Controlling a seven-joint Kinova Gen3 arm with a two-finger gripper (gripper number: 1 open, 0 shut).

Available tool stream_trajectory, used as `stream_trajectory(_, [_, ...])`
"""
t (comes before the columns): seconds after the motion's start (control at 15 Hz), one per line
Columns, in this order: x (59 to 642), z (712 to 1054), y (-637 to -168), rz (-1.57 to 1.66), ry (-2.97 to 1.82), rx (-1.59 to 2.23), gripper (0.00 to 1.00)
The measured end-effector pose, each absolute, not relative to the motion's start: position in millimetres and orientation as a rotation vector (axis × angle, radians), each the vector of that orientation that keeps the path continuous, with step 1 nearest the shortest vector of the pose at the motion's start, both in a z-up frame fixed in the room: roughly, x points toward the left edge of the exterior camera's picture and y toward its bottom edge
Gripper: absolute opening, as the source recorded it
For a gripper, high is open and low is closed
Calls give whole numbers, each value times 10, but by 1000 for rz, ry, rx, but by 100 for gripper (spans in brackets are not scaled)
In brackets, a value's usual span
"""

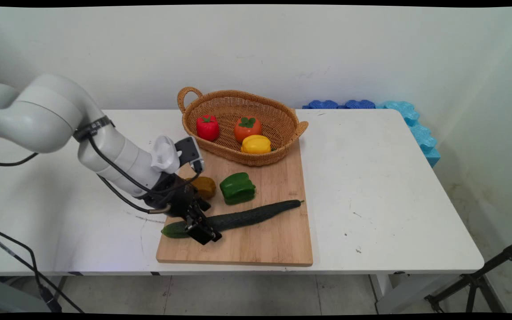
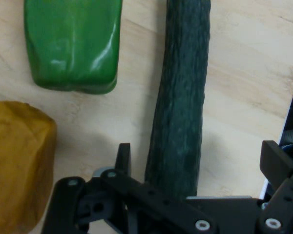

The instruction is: Pick up the cucumber from the cutting board, then place the picked object in the vegetable basket

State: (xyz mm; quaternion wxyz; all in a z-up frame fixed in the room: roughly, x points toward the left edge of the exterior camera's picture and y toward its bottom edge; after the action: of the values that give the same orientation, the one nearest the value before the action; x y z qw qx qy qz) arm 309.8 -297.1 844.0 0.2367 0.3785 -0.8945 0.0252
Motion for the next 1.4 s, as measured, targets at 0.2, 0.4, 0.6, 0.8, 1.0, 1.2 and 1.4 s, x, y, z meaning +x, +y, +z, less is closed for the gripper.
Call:
stream_trajectory(0.2, [3059,8368,-2997,73,-2463,1031,100])
stream_trajectory(0.4, [3032,8328,-3012,79,-2474,1018,0])
stream_trajectory(0.6, [3016,8342,-3011,83,-2477,1011,0])
stream_trajectory(0.8, [3001,8443,-3005,88,-2469,1003,0])
stream_trajectory(1.0, [3019,8691,-3005,96,-2454,985,0])
stream_trajectory(1.2, [3106,9067,-3048,116,-2440,956,0])
stream_trajectory(1.4, [3245,9453,-3222,153,-2430,946,0])
